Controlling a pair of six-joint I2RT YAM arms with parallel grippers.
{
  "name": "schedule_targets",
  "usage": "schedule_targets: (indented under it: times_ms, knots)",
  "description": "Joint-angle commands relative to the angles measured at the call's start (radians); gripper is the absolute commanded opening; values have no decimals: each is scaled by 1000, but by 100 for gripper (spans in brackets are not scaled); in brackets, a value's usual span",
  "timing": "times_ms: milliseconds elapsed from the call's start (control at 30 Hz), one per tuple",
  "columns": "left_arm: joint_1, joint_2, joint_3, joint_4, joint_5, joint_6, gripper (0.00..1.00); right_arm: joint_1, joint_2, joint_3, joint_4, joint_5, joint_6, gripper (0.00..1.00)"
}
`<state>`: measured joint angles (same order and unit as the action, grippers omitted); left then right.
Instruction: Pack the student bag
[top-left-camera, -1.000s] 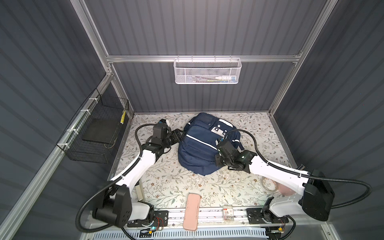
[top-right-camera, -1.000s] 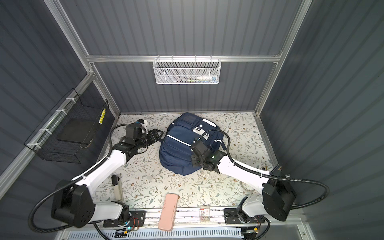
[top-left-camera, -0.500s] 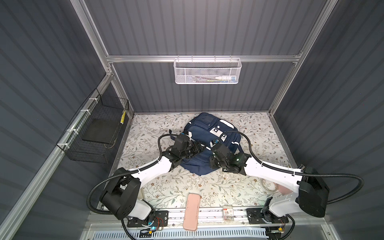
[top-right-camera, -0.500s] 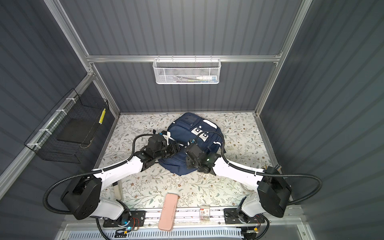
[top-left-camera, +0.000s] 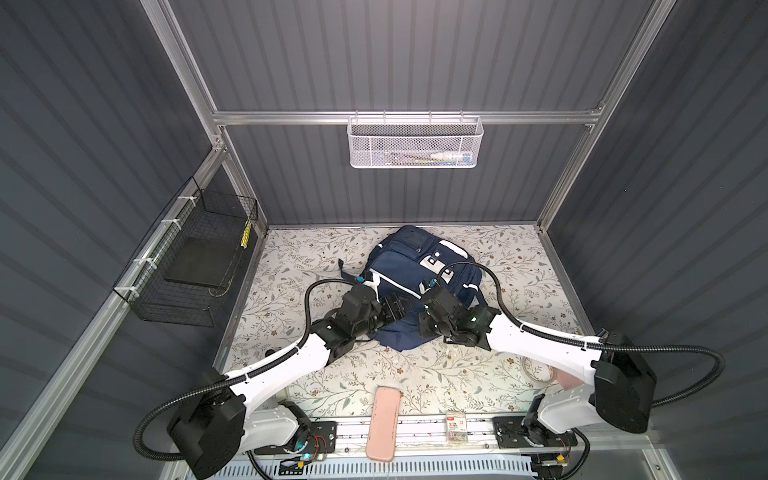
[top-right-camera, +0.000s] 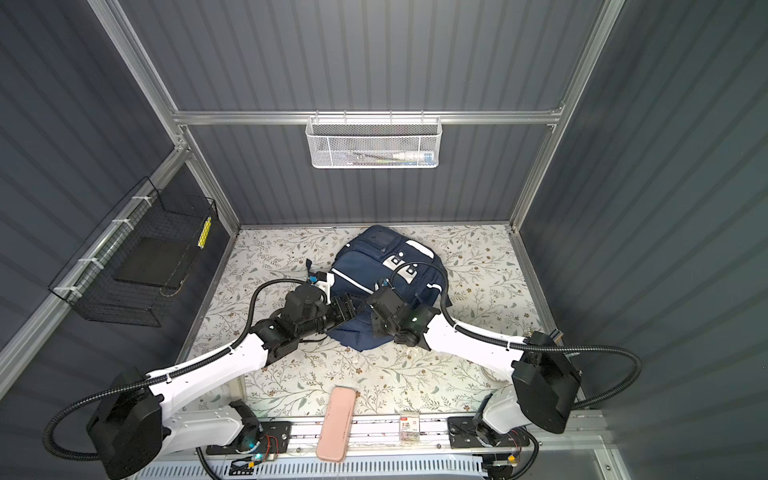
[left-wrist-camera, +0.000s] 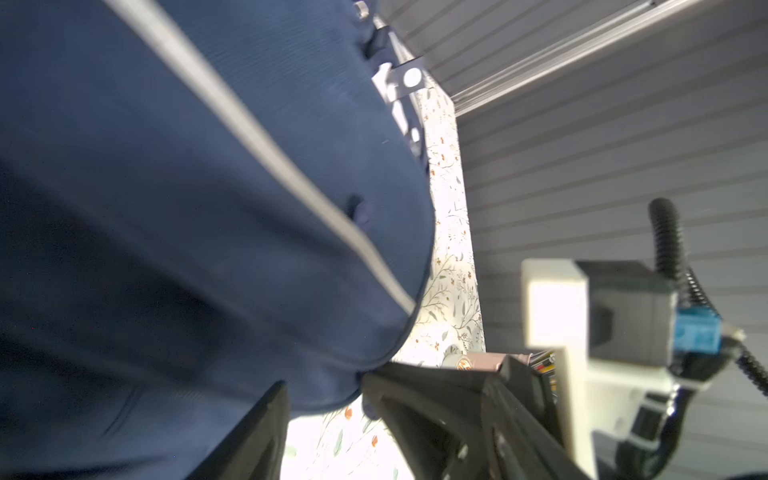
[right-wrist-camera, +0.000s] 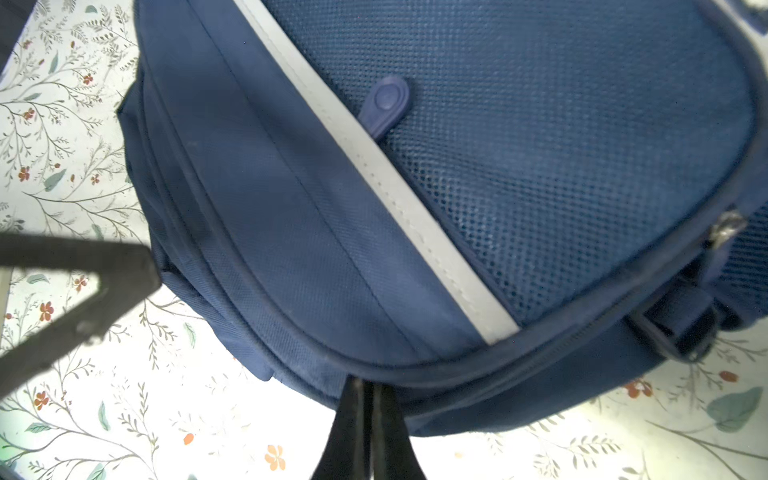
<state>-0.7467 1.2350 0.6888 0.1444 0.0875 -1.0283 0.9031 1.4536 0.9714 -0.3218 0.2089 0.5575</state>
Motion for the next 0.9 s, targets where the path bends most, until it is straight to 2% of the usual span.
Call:
schedule_targets:
  times_ms: [0, 67, 167, 300, 367, 500, 533, 733, 867]
  knots:
    - [4, 69, -25, 33, -49, -15, 73, 6, 13, 19, 27, -15, 6, 0]
    - [7, 120, 24, 59, -38, 15, 72, 10, 7, 13, 32, -18, 5, 0]
    - [6, 169, 109, 11, -50, 74, 71, 14, -11, 1, 29, -15, 5, 0]
    - [10, 193, 133, 35, -72, 84, 67, 16, -33, -21, 31, -19, -6, 0]
    - [10, 209, 144, 44, -74, 94, 51, 16, -34, -28, 19, -23, -27, 0]
    - [24, 254, 158, 27, -25, 114, 4, -5, -51, -41, -25, 4, -73, 0]
    - [30, 253, 149, 25, -13, 113, 0, -26, -58, -47, -36, 4, -85, 0]
    - [83, 172, 123, -43, 0, 142, 0, -240, -102, -100, -59, -16, -168, 0]
    - [101, 174, 142, -65, 42, 172, 0, -354, -92, -79, -32, -38, -223, 0]
